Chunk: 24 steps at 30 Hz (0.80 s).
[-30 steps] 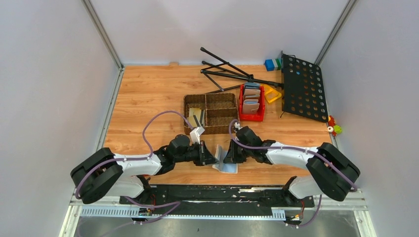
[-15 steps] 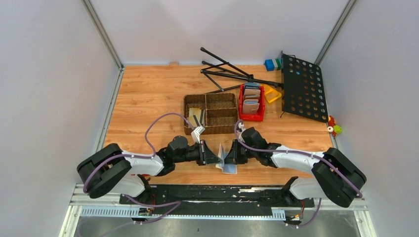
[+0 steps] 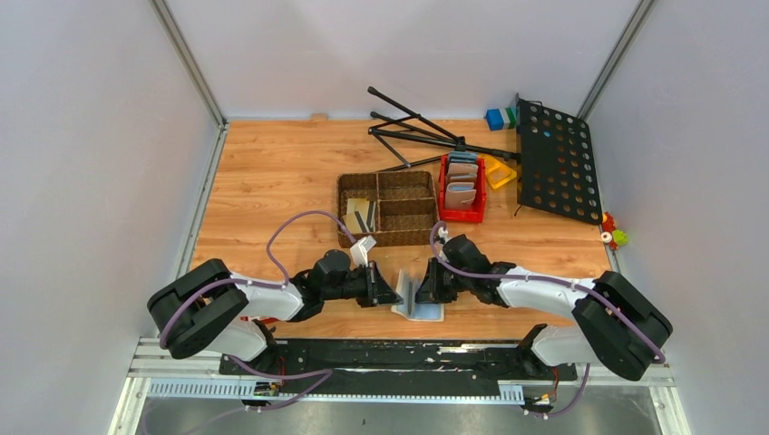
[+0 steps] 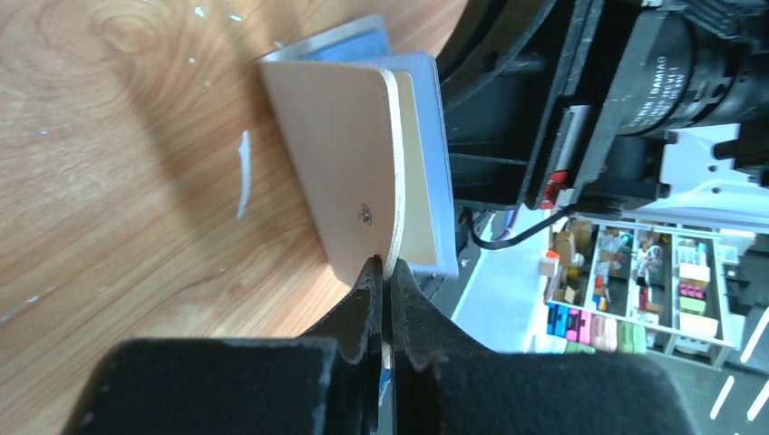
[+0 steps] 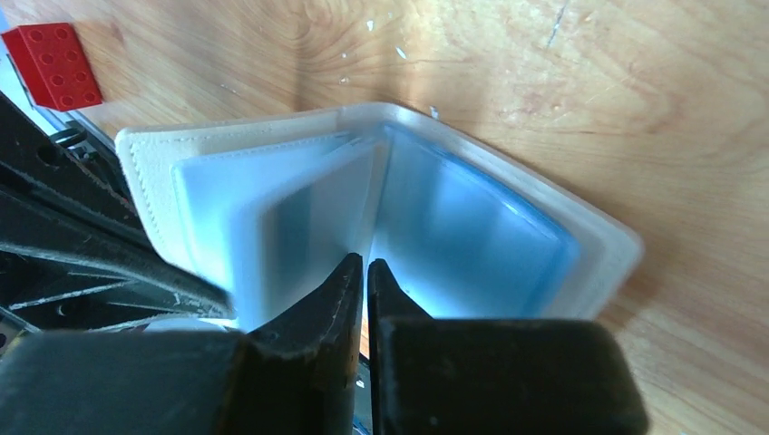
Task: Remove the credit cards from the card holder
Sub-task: Remove the credit card from the card holder.
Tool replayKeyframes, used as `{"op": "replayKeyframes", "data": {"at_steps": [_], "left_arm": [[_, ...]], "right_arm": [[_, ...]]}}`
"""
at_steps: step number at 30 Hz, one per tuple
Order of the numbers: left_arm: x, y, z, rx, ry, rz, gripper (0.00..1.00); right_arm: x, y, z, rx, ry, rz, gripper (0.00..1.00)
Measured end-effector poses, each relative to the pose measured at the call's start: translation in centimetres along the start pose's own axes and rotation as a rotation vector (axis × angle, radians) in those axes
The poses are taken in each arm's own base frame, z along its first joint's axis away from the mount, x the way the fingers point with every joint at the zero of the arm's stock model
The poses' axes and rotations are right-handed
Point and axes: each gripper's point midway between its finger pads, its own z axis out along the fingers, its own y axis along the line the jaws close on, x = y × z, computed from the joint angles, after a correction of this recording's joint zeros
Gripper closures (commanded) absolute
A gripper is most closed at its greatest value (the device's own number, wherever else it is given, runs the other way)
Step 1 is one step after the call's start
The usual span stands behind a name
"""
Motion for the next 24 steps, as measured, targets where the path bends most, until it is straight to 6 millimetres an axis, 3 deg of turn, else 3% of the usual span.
{"op": "replayKeyframes", "data": {"at_steps": [4, 8, 16, 19, 24], "left_arm": [[0.1, 0.7, 0.0, -0.031, 0.007, 0.014, 0.62], [0.1, 0.6, 0.1, -0.026, 0.006, 0.024, 0.52], [-0.3, -0.3, 0.1, 0.015, -0.004, 0.039, 0.53], [-0.3, -0.7, 0.1, 0.032, -0.006, 0.042, 0.66], [-0.3, -0.9, 0.2, 0.043, -0.004, 0.041, 0.70]], "right_arm": [[0.0, -0.2, -0.1, 0.028, 0.009, -0.022, 0.91], [-0.3, 0.5, -0.2, 0.030, 0.004, -0.054, 0.91], [0.0, 0.0, 0.0, 0.051, 0.018, -0.057, 0.91], [0.1, -0.1, 0.0, 0.055, 0.022, -0.055, 0.91], [0.1, -0.1, 0.0, 0.055, 0.022, -0.056, 0.91]]}}
